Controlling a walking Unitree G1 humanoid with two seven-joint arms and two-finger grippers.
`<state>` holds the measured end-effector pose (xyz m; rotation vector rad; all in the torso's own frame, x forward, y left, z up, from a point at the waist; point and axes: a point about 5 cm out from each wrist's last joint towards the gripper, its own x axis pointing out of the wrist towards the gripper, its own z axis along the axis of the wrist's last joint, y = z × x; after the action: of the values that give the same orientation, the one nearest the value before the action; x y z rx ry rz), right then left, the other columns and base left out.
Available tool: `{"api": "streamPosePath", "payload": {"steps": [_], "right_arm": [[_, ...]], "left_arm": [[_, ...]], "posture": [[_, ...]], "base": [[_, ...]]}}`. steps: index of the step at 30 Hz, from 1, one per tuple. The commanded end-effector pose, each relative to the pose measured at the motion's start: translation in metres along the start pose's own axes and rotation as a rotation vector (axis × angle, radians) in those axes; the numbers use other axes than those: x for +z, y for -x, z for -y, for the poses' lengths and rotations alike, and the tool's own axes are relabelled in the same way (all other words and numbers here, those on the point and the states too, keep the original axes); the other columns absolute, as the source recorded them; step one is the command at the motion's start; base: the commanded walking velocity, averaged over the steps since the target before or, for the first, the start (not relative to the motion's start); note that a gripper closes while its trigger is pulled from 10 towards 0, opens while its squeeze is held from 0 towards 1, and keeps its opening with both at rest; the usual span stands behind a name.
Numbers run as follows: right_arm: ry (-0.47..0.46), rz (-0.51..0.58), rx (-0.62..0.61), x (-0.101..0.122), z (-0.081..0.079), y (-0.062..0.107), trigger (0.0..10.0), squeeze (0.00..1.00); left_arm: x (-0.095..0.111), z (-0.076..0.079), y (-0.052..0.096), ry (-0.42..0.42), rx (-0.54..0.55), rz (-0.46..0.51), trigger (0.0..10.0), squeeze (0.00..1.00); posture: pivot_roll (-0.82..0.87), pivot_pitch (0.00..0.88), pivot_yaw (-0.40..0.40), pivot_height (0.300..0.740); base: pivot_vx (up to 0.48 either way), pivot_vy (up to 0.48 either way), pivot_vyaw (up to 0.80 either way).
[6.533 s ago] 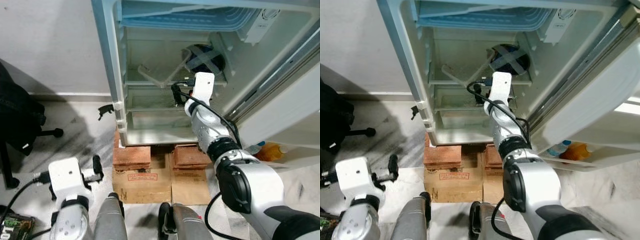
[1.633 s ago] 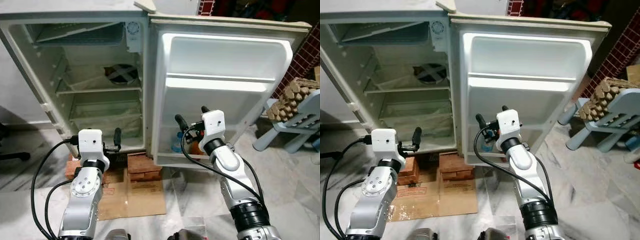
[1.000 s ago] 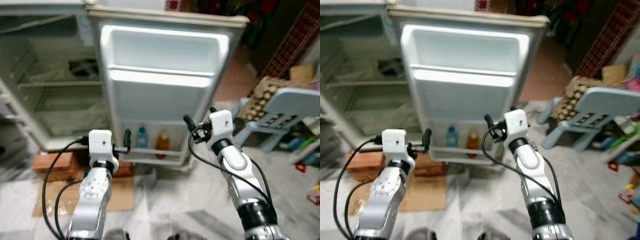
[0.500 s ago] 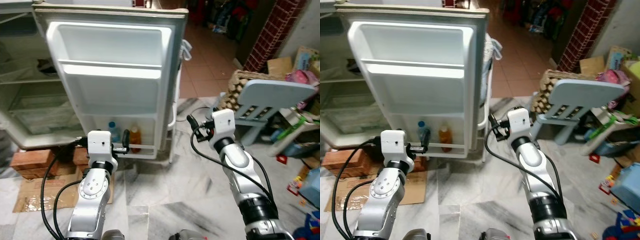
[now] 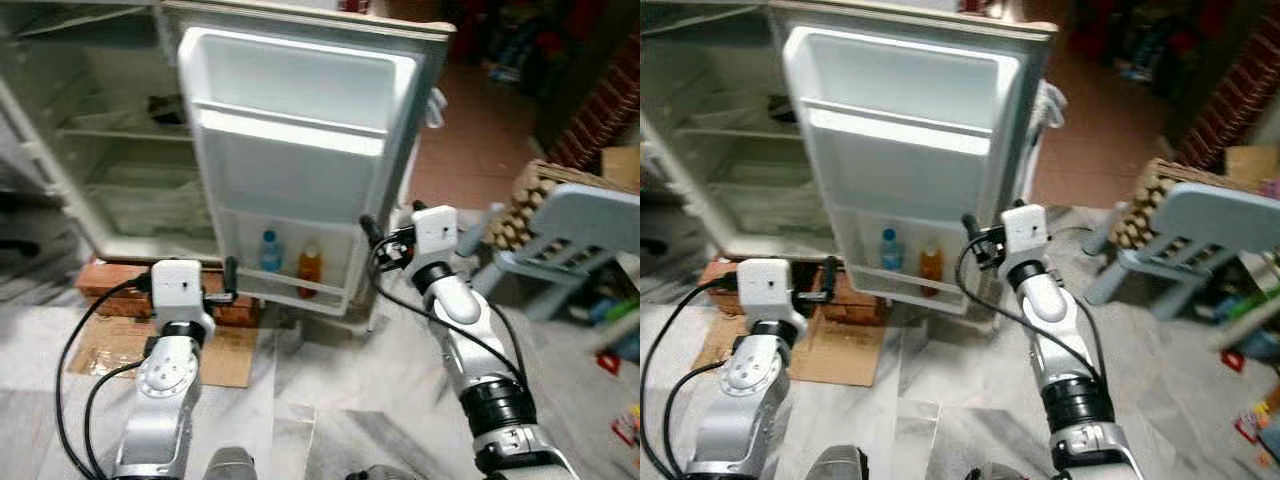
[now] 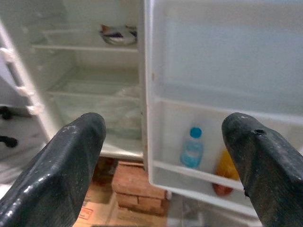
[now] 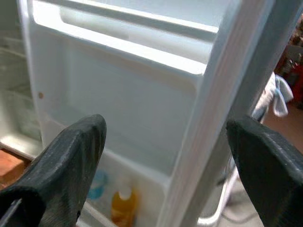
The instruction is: Restocking fridge
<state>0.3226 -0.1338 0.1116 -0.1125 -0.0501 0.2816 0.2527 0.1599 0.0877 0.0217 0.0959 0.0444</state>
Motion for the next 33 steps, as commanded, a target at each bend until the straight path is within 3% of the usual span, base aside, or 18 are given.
{"api": "streamPosePath", "payload": {"steps": [1, 12, 20, 25, 33], "right_arm": [[0.011, -0.005, -0.026, -0.0009, 0.0093, 0.0009, 10.0, 0.00], [0.034, 0.002, -0.018, 0.0001, 0.0125, 0.0008, 10.0, 0.00], [0.020, 0.010, -0.009, -0.0007, 0.0082, 0.0010, 10.0, 0.00], [0.025, 0.004, -0.014, -0.0021, 0.0112, -0.0002, 10.0, 0.00], [0.013, 0.008, -0.041, -0.0003, 0.0160, -0.0046, 10.0, 0.00]], "left_arm": [[0.0042, 0.0062, -0.0003, 0.002, -0.022, 0.014, 10.0, 0.00], [0.0041, 0.0061, -0.0010, -0.003, -0.018, 0.015, 10.0, 0.00], [0.0029, 0.0066, -0.0010, -0.001, -0.025, 0.007, 10.0, 0.00], [0.0026, 0.0055, -0.0007, -0.012, -0.017, 0.008, 10.0, 0.00], [0.0009, -0.0021, 0.0013, -0.035, 0.085, -0.001, 10.0, 0.00]], "posture": [[0.06, 0.068, -0.036, 0.740], [0.06, 0.064, -0.038, 0.740], [0.06, 0.059, -0.038, 0.740], [0.07, 0.057, -0.038, 0.740], [0.07, 0.060, -0.037, 0.740]], "base": [[0.322, -0.352, 0.43], [0.335, -0.340, 0.00], [0.337, -0.334, 0.69], [0.319, -0.319, 0.00], [0.034, -0.035, 0.00]]}}
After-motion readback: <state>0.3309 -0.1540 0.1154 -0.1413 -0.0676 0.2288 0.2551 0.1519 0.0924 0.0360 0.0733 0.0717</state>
